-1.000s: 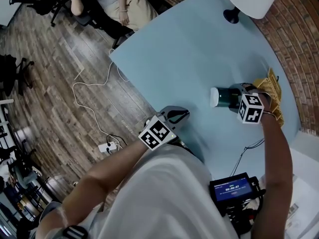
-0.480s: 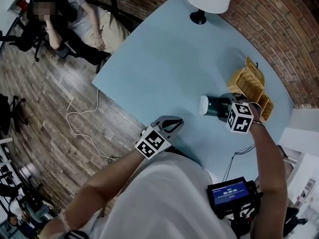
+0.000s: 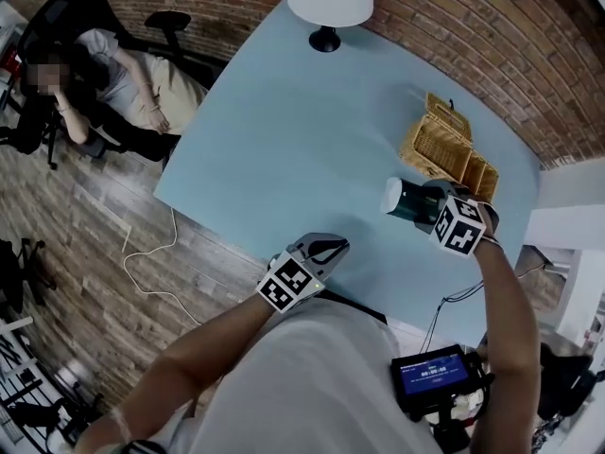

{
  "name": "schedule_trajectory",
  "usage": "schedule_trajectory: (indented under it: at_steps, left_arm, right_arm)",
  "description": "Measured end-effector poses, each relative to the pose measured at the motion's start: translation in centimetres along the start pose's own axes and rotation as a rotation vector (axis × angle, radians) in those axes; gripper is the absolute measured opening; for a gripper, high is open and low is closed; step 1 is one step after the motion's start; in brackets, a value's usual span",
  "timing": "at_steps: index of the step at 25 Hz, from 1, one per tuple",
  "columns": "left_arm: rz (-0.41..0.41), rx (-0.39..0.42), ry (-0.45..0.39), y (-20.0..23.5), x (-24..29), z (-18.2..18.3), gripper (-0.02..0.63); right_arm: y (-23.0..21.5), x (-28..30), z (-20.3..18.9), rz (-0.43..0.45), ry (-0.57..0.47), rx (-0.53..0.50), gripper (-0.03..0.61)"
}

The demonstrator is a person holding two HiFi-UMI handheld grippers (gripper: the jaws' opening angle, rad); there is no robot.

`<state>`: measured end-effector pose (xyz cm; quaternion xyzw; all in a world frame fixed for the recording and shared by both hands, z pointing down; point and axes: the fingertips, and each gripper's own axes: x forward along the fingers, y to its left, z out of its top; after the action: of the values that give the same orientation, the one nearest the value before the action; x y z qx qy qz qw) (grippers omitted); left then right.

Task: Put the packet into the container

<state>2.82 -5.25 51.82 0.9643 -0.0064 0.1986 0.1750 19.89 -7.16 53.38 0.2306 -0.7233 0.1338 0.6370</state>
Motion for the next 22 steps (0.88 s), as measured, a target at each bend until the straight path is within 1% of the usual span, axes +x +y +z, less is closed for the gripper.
schedule_trajectory:
  at_steps: [3,8,11,15,20,22]
  left_arm:
    - [-0.035,-0.01,-0.007,-0.8,0.5,0.9,0.021]
    - [-0.054,0.026,-0.032,-1.4,1.4,2.5,0.021]
    - [-0.035,0.032,-0.035,-1.1,2.0,2.8,0.021]
    - [-0.004,0.017,-0.037,-0.8,2.5,3.0,0.021]
    - [0.04,-0.011,-0.025,-0.3,2.7,2.5,0.021]
    - [0.054,-0.02,-0.025,0.2,2.7,2.5,0.021]
  right_arm:
    - [-1.2,-1.1,-1.3,-0.047,-0.006,0.057,0.33]
    - [-3.9,-3.0,-3.2,-0.109,-0.01,0.124,0.33]
    - [-6.9,-3.9,-4.5,-0.156,-0.008,0.16,0.33]
    - [-11.2,-4.7,-6.3,-0.213,0.005,0.219,0.33]
    - [-15.1,-3.5,-7.2,-0.212,0.028,0.255,0.33]
    - [-16.4,-2.6,-7.8,-0.212,0.041,0.251,0.33]
